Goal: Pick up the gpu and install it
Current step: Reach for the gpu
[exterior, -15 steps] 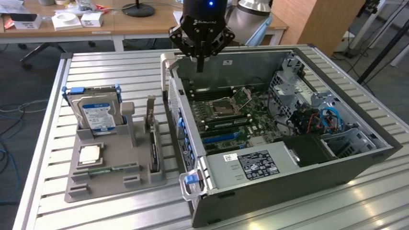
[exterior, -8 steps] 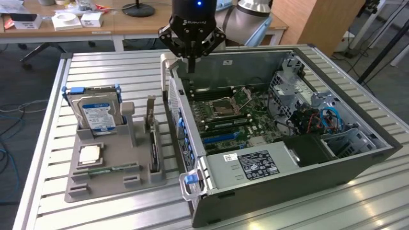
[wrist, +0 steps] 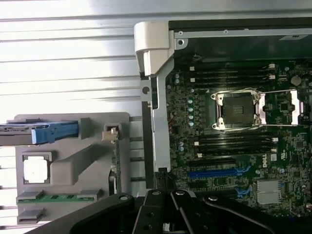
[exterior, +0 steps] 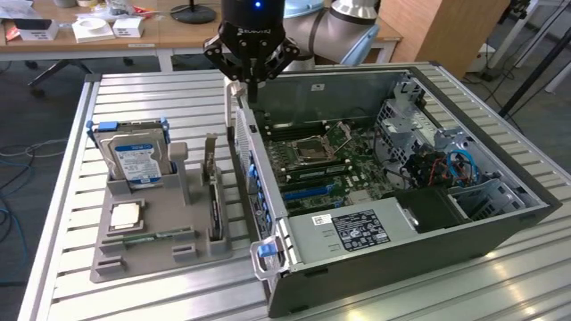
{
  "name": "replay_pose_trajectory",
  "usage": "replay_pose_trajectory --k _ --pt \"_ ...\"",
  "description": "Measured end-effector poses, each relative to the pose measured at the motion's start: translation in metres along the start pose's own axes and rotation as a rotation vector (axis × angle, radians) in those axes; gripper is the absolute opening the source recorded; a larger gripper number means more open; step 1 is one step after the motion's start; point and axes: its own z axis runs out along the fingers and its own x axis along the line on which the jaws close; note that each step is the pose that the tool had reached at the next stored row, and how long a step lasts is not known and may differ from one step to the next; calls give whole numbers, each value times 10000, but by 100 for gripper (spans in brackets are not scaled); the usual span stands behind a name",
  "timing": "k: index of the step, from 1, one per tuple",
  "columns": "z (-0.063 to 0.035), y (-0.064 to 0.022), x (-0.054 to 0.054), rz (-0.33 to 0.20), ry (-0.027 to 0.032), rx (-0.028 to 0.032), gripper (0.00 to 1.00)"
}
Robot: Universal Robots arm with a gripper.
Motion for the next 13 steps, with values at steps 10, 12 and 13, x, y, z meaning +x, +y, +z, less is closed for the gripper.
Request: replay_pose_trajectory --k 10,12,13 --pt "-2 -20 267 -1 0 -1 10" --pt "-2 -24 322 0 0 -1 10" --pt "-2 -26 349 1 0 -1 10"
